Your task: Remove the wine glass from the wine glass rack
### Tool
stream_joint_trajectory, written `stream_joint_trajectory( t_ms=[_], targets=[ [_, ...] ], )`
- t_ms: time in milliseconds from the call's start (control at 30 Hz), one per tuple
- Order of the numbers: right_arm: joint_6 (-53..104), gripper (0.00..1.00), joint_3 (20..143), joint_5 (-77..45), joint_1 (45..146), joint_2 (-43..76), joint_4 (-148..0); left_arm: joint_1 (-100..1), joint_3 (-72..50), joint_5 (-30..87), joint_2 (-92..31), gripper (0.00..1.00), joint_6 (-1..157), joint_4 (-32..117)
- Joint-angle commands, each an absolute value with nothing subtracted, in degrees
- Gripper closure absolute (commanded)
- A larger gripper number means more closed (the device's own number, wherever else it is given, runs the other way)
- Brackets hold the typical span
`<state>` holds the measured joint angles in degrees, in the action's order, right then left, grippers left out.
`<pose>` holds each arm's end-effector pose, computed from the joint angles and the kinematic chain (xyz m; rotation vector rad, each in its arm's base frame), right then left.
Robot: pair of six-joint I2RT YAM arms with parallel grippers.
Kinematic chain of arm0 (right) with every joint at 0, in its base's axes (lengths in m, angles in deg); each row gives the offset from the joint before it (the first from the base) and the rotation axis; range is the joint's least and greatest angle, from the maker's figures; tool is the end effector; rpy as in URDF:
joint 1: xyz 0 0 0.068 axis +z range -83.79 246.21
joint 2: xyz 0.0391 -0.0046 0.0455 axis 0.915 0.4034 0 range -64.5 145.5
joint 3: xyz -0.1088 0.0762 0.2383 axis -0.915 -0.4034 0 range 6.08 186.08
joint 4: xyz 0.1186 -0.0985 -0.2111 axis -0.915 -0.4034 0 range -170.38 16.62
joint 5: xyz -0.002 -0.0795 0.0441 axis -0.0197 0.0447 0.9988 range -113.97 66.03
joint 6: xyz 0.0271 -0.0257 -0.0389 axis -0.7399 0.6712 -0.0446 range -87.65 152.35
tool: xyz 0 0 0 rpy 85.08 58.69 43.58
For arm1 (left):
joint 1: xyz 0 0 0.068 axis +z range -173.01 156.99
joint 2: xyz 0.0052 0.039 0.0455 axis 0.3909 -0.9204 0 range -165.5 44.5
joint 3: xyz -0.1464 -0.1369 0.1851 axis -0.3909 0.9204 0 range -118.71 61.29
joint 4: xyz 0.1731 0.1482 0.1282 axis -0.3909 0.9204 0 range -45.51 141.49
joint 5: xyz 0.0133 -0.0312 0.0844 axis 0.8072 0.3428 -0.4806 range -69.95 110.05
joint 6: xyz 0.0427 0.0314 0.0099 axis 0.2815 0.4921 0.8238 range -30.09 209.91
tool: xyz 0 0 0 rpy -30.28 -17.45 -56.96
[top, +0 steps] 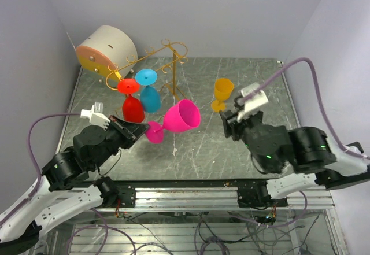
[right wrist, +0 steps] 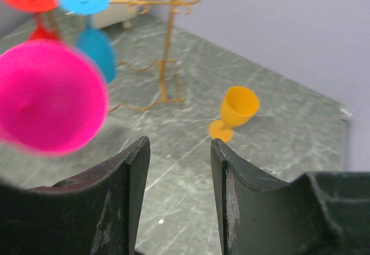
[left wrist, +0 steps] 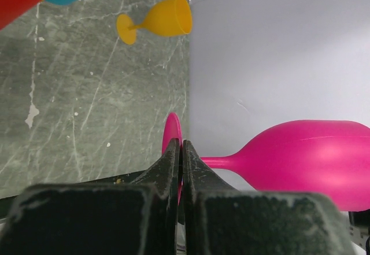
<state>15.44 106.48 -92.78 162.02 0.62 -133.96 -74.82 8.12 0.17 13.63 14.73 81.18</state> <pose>0.0175 0.1554 0.5063 -0.4772 1.6646 0.2351 0.0722 -0.0724 0.3708 -0.6635 1.8812 -1.2177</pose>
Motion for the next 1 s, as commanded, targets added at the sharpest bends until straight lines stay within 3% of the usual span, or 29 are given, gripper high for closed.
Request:
stream_joint_trajectory(
  t_ms=[0, 133, 200, 267, 400, 500, 600, 733, 767, 833, 967],
  targets=[
    [27.9, 0.54, 108.7, -97.4, 149.1, 5.0, -123.1, -74.9, 7.6, -2.9, 16.3, 0.93, 15.9, 84.6],
    [40.7, 0.54, 105.6, -91.6, 125.5, 8.6, -106.9, -74.9, 6.5, -2.6, 16.6, 0.93, 16.3, 85.8],
    [42.9, 0.52, 106.9, -92.9, 121.7, 12.0, -104.0, -74.9, 5.9, -2.3, 16.3, 0.93, 16.6, 86.1],
    [35.7, 0.52, 117.4, -89.3, 116.5, 17.8, -115.0, -74.9, 5.1, -2.3, 16.0, 0.93, 17.2, 86.5],
    [22.8, 0.55, 129.4, -49.9, 98.7, 25.3, -130.0, -74.9, 3.6, -2.8, 15.8, 0.93, 18.1, 87.6],
    [21.1, 0.67, 128.3, -26.7, 93.0, 24.9, -130.8, -74.9, 2.4, -3.4, 16.0, 0.93, 18.8, 88.6],
    [21.2, 1.0, 124.0, -8.2, 92.4, 20.9, -127.9, -74.9, 1.9, -3.8, 16.1, 0.93, 19.4, 88.9],
    [20.7, 1.0, 116.7, 13.7, 92.6, 13.5, -123.0, -74.9, 2.2, -3.1, 15.2, 0.93, 20.5, 86.6],
    [20.4, 0.96, 115.2, 17.2, 92.8, 12.0, -122.4, -74.9, 2.2, -2.9, 14.6, 0.93, 20.6, 86.0],
    [19.6, 0.72, 112.1, 22.0, 93.3, 8.8, -120.8, -74.9, 1.9, -2.3, 13.2, 0.93, 21.3, 84.7],
    [19.7, 0.57, 109.7, 22.4, 93.8, 6.2, -120.8, -74.9, 0.9, -1.5, 10.0, 0.93, 22.7, 82.8]
  ],
)
